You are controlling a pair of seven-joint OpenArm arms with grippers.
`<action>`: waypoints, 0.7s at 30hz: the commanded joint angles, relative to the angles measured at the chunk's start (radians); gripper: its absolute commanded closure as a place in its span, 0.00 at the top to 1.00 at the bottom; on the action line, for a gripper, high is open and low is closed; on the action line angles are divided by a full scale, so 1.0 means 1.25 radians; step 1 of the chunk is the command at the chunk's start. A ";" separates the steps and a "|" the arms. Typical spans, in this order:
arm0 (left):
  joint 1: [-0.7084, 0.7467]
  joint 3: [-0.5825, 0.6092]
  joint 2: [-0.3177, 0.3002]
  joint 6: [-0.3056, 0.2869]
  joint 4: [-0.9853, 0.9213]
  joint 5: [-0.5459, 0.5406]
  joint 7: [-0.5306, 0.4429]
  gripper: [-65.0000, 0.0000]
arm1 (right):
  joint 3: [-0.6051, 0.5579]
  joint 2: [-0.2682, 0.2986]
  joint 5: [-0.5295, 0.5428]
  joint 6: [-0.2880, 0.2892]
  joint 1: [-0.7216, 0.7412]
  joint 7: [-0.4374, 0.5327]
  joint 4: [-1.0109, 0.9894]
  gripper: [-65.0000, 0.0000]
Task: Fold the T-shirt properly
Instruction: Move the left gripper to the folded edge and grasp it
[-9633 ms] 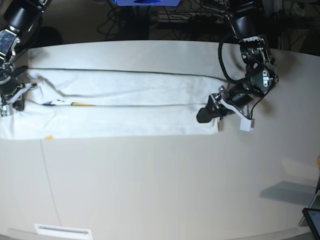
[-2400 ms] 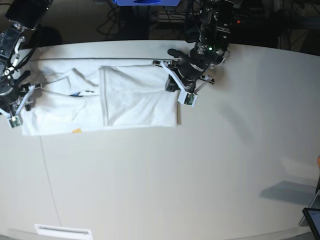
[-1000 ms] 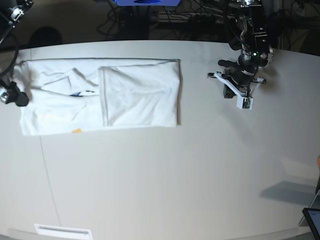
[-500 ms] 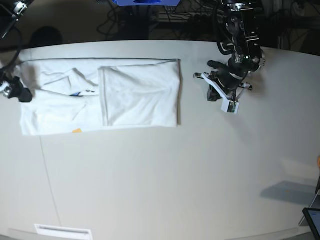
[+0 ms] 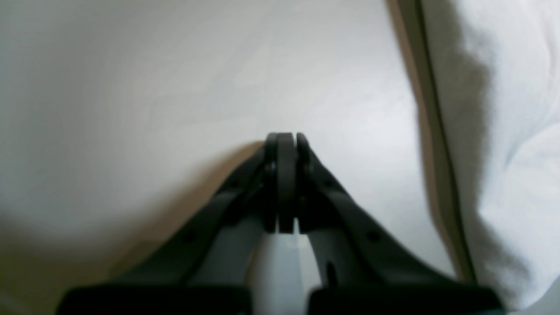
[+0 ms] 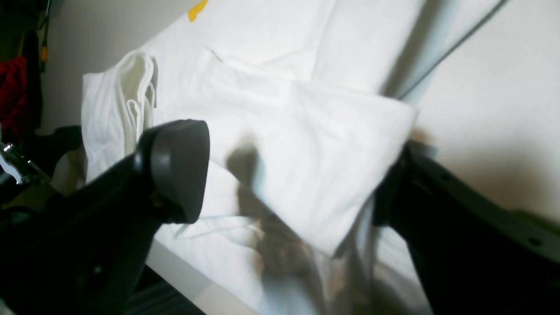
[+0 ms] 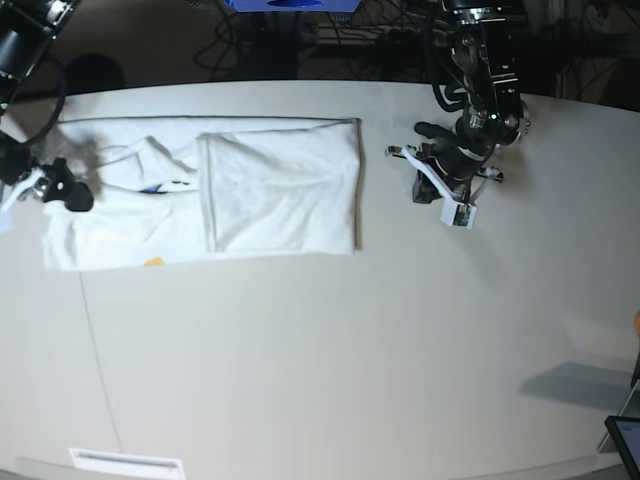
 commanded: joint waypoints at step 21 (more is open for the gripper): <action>-0.043 0.124 0.034 -0.001 -0.039 0.003 0.004 0.00 | -0.004 -0.012 -0.033 -0.007 -0.022 -0.045 0.077 0.01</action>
